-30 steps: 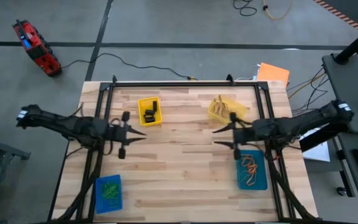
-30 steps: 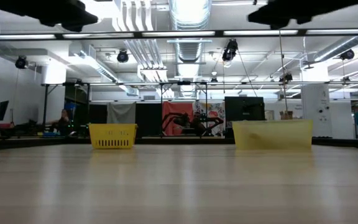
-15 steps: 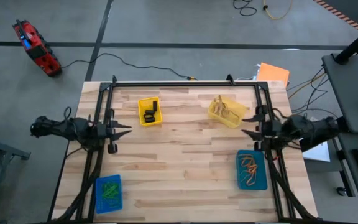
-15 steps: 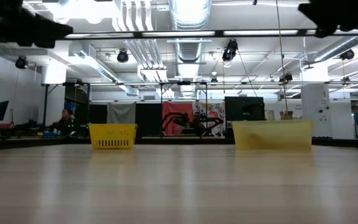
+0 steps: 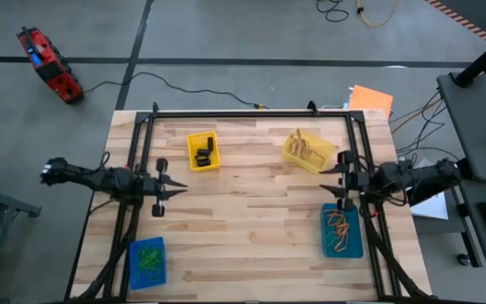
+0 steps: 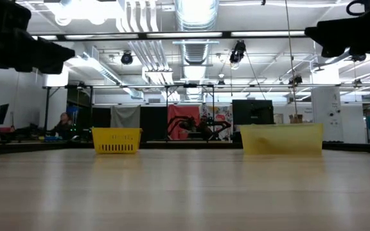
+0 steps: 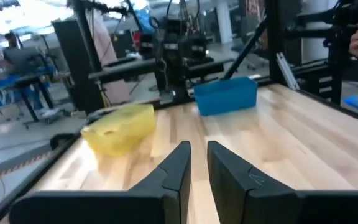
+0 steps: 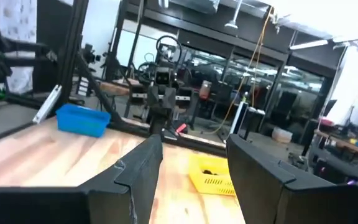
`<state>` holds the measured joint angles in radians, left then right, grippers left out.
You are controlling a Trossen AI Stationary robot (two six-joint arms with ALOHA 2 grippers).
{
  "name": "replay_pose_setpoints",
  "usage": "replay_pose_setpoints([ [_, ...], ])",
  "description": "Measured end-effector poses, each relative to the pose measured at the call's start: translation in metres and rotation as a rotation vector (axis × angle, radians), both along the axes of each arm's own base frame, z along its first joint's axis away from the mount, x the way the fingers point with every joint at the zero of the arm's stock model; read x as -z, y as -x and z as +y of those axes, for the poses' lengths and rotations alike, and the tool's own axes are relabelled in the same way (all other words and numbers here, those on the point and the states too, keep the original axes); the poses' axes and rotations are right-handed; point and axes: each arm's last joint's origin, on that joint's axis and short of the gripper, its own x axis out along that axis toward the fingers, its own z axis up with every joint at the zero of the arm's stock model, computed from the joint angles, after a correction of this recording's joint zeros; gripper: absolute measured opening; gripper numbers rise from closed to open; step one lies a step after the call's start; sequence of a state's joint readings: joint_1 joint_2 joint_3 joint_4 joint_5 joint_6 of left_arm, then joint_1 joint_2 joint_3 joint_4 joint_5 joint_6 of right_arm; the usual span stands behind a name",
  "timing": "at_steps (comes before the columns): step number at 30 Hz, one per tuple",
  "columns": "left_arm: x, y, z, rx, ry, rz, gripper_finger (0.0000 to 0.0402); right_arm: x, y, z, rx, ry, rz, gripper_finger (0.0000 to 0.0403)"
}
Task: Sort rubber bands into baskets
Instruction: Return to Home Position
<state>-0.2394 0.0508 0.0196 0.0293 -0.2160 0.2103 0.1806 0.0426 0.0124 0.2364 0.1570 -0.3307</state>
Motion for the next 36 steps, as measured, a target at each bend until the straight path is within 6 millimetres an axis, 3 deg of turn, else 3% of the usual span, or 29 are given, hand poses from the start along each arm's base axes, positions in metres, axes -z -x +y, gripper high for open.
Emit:
replay_pose_setpoints([
  [13, 0.008, -0.006, -0.001, -0.005, -0.005, 0.091, 0.0039, 0.007, -0.002, 0.000, -0.051, -0.296, 0.080, 0.0176],
  [36, 0.013, -0.009, -0.002, -0.007, -0.018, 0.146, 0.0039, 0.007, -0.002, 0.000, -0.054, -0.313, 0.079, 0.0176],
])
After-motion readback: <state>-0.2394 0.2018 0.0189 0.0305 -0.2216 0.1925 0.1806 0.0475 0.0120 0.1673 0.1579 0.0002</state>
